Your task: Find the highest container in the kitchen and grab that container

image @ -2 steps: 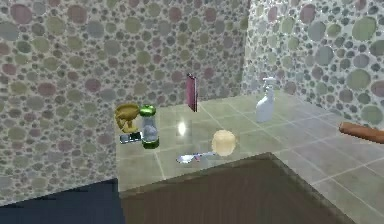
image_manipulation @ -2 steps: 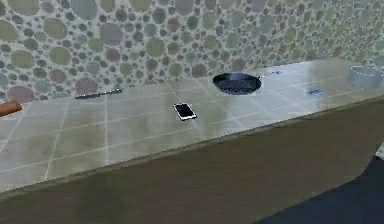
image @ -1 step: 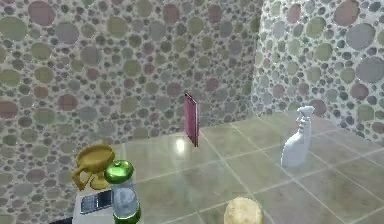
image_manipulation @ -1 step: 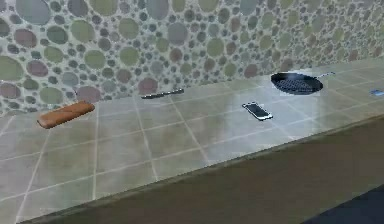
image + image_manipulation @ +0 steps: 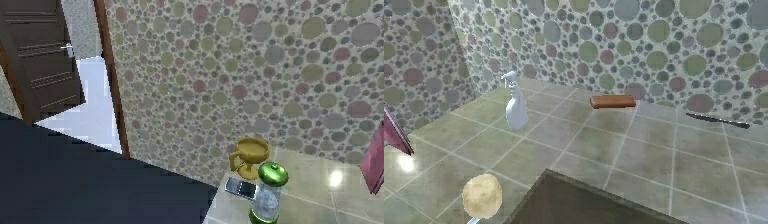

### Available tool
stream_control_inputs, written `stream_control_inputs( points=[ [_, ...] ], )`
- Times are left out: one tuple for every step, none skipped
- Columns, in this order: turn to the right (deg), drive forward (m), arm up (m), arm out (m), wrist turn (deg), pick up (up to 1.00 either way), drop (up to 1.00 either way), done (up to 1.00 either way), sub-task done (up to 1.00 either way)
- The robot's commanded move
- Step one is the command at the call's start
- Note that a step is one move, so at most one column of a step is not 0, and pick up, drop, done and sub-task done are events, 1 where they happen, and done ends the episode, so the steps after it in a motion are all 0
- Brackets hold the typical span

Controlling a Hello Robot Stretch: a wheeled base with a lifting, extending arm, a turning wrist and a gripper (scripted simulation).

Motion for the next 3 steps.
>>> stream_control_inputs(
  points=[
    [-12.0,0.0,0.0,0.0,0.0,0.0,0.0,0.0,0.0],
    [0.0,0.0,0.5,0.0,0.0,0.0,0.0,0.0,0.0],
    [0.0,0.0,0.38,0.0,0.0,0.0,0.0,0.0,0.0]
  ],
)
